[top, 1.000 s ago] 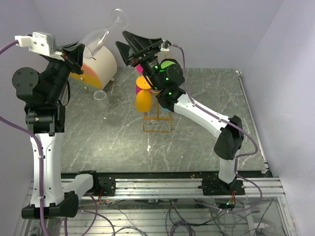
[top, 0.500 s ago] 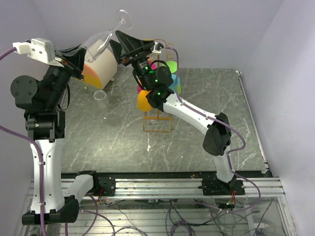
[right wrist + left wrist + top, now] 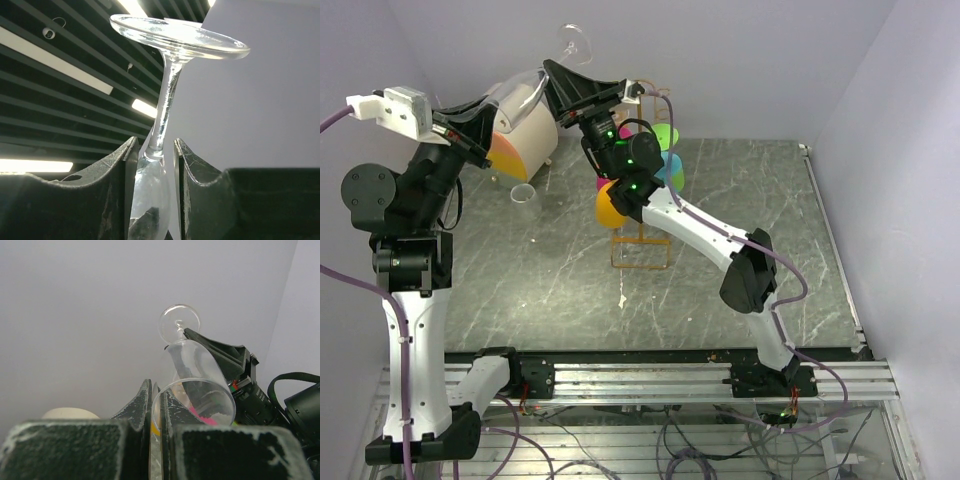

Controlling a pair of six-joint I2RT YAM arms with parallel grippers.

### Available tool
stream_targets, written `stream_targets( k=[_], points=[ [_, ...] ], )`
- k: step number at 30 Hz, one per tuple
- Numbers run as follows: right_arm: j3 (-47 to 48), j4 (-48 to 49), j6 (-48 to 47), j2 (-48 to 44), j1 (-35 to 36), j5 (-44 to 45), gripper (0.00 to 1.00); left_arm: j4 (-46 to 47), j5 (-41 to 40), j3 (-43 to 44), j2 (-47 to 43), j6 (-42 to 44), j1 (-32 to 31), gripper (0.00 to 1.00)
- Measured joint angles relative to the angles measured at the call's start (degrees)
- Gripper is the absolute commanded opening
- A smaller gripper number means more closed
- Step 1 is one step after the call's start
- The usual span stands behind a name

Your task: Place the wine glass upside down on the wine glass rack

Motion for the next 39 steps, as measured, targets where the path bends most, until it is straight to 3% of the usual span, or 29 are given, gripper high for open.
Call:
stream_targets(
  k=[3,8,12,18,28,34,39],
  points=[
    [0.3,0.0,0.1,0.2,0.2,0.0,0.32,0.0,0.0,0.0,0.0,0.0,0.0,0.07],
    [0.8,0.1,0.3,0.2,0.5,0.3,0.21,0.0,0.0,0.0,0.0,-0.2,0.0,0.07],
    [1.0,0.3,0.2,0.2,0.6,0.2,0.00,0.2,0.0,-0.3,-0.6,-0.7,0.0,0.07],
    [1.1,1.0,-0.3,0.2,0.9,-0.1,0.00,0.7,0.0,-1.2,-1.9,-1.1,0.0,0.09],
    [-6.8,0.7,-2.0,-5.6,2.2,1.6,0.00,-6.6,0.1,4.7,-2.3,-0.5,0.2,0.52],
    [-8.7,0.4,-3.4,-8.6,2.6,3.0,0.00,-10.8,0.0,7.8,-4.9,1.0,0.2,0.93],
    [-10.5,-1.8,-6.3,-10.4,2.4,3.8,0.00,-16.6,-0.2,14.3,-4.9,2.4,0.2,0.98]
  ],
)
